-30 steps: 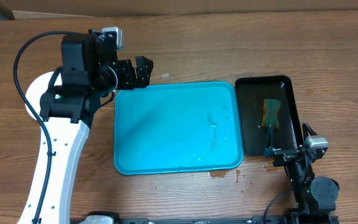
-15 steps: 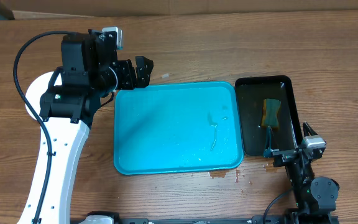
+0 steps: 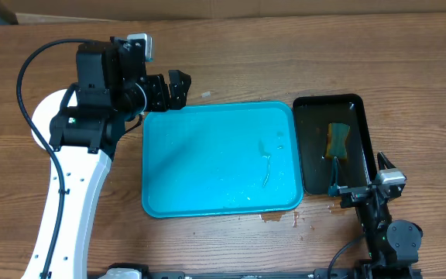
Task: Clean dirty plates on tray and stack at the side
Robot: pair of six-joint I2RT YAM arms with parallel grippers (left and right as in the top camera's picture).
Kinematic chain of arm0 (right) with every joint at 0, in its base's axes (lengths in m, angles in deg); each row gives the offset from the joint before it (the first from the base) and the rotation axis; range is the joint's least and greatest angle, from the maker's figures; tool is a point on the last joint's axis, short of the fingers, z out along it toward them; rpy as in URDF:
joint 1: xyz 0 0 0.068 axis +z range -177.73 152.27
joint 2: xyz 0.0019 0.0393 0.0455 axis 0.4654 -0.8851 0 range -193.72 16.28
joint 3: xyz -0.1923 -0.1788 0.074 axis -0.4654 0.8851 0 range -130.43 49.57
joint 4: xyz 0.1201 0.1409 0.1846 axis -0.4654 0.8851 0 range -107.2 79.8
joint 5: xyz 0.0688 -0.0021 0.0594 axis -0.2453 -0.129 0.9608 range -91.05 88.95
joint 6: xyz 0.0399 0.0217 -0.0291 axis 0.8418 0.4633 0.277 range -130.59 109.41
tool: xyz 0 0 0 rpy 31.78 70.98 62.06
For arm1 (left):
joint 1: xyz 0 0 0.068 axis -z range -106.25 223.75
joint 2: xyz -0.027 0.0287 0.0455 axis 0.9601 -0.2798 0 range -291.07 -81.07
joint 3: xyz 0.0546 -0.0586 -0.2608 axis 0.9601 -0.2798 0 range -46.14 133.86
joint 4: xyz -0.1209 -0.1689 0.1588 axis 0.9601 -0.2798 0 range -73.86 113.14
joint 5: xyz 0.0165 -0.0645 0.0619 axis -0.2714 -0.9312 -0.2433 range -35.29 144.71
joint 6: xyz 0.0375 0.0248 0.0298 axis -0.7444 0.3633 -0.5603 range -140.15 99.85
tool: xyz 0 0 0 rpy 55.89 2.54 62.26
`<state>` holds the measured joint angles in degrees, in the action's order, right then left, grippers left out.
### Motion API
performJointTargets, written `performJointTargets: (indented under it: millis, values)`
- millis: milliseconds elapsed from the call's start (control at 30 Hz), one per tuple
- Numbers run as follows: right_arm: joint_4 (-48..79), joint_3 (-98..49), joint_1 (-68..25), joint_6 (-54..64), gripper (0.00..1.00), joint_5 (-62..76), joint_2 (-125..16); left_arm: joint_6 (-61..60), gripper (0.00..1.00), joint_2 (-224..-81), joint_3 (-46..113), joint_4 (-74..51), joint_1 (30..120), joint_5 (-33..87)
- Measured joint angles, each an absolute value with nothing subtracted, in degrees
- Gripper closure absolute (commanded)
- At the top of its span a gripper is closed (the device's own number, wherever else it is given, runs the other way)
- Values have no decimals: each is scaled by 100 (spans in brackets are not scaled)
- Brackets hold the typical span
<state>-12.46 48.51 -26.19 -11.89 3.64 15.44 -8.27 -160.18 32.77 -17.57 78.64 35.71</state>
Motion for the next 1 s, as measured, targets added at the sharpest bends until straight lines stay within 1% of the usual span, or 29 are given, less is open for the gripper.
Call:
performJointTargets:
  millis: [400,533,667,767,867,1000]
  values:
    - [-1244,4851,-2619,-1189,0,362,1544,-829,0,-16018,3277,-1764,7864,3571]
    - [-1246,4851,-2619,-1189,0,364,1544,-829,0,-15979,3275,-2015,7864,3595]
    - [-1246,4851,-2619,-1189,0,364,1544,-829,0,-15616,3150,-2220,7848,3724]
    - [-1251,4851,-2619,-1191,0,362,1544,-829,0,-15057,2744,-2234,7778,3765]
    - [-1253,4851,-2619,-1189,0,362,1544,-829,0,-14322,1957,-2002,7654,3796]
    - [-1244,4851,-2619,-1191,0,364,1551,-827,0,-13398,486,-728,7446,3827]
